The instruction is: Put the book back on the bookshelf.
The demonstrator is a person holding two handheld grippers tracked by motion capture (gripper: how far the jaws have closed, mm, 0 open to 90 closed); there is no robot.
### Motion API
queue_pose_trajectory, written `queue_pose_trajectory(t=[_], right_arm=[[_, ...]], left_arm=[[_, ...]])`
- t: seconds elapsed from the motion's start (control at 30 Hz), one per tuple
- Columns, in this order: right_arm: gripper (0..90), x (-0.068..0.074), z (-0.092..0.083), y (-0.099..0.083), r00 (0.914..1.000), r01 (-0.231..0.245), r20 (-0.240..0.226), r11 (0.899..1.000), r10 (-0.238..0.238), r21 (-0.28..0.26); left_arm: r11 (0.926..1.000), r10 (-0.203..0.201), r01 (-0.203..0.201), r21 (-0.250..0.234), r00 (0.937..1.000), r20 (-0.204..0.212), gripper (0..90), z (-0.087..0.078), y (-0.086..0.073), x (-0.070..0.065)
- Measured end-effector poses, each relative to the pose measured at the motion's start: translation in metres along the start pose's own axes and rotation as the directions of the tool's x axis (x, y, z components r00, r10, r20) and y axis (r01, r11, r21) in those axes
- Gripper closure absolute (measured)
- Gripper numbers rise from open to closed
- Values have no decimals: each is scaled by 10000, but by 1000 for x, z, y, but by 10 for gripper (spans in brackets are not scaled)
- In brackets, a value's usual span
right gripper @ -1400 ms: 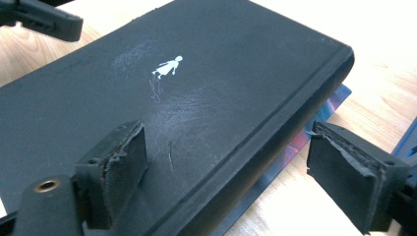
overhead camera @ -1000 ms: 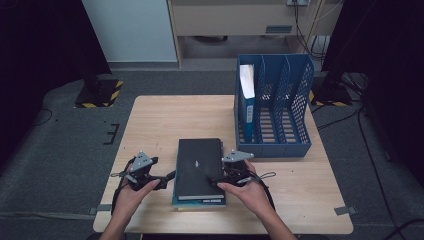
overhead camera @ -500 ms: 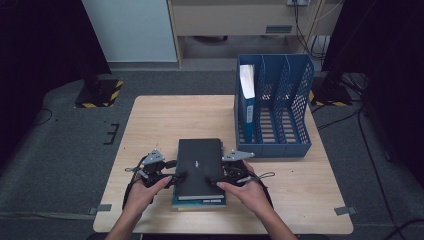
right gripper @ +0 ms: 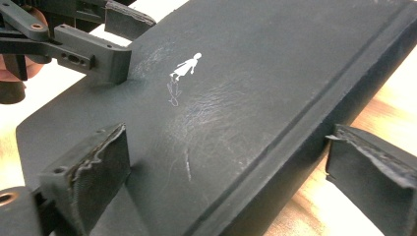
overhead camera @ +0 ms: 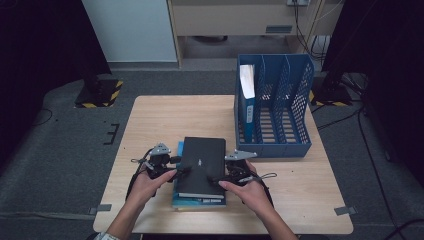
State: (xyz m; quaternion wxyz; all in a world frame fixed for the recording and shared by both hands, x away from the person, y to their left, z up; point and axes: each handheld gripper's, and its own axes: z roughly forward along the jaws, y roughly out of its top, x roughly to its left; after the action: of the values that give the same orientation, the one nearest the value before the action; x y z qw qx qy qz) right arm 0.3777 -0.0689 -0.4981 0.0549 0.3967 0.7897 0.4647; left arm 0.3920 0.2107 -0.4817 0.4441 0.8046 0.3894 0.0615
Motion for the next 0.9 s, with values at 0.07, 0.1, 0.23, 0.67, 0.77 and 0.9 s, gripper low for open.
queue_pose_trajectory(t=[0.07, 0.1, 0.23, 0.67, 0.77, 0.9], right_arm=[[11, -3, 1, -1, 9993, -362, -94, 9993, 362, -5], [6, -5, 2, -2, 9988, -452, -160, 9990, 452, 7], [4, -11, 3, -3, 9937, -1018, -468, 9947, 1022, 109], [2, -25, 8, -7, 9687, -2017, -1391, 9785, 2058, 431], [2, -29, 10, -8, 9617, -2152, -1612, 9750, 2215, 558], [3, -32, 12, -8, 9511, -2367, -1867, 9689, 2462, 719]], left_arm=[[9997, 93, -94, 214, 10000, 23, 332, 1, 4, 1], [9995, 112, -113, 290, 9999, 32, 329, 1, 5, 1], [9988, -318, 301, 390, 9985, 453, 304, 7, 7, 7], [9972, -548, 497, 565, 9942, 925, 289, 11, 9, 13], [9979, -428, 382, 532, 9952, 879, 287, 11, 9, 12], [9979, -233, 191, 618, 9975, 672, 274, 9, 11, 12]])
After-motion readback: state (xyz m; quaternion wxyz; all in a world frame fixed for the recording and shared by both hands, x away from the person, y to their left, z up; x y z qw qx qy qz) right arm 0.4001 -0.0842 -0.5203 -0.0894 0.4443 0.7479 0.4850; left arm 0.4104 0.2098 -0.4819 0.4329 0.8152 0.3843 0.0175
